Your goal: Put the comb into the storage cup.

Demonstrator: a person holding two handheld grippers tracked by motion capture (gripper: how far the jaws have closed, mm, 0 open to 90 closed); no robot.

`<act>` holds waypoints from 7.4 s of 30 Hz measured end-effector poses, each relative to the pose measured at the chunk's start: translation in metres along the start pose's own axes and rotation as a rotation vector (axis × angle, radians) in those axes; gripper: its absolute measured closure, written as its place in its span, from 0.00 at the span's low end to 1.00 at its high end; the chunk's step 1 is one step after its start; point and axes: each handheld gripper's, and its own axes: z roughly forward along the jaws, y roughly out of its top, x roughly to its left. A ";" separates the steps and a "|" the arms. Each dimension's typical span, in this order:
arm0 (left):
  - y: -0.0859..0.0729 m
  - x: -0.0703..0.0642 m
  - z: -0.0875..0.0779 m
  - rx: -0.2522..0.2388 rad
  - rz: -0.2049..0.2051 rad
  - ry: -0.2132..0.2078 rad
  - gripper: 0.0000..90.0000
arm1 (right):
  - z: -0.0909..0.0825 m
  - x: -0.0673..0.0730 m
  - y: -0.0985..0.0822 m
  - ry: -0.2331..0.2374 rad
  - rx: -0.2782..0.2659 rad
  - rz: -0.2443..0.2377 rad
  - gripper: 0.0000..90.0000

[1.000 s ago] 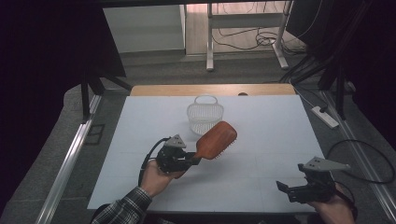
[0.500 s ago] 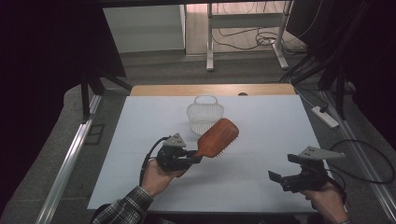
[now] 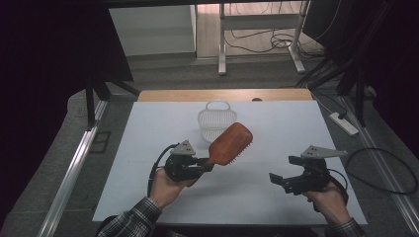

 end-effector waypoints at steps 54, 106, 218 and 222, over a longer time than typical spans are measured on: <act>0.000 -0.003 0.002 -0.041 0.028 0.022 0.79 | 0.109 0.025 0.071 0.173 0.048 0.183 0.00; -0.003 -0.002 0.016 -0.017 0.042 0.020 0.78 | 0.110 0.013 0.072 0.388 -0.024 0.443 0.61; -0.083 0.024 -0.079 0.003 -0.112 0.200 0.00 | 0.096 -0.007 0.144 0.201 -0.141 0.316 0.61; -0.087 0.022 -0.084 -0.003 -0.118 0.213 0.00 | 0.097 -0.010 0.149 0.191 -0.146 0.319 0.61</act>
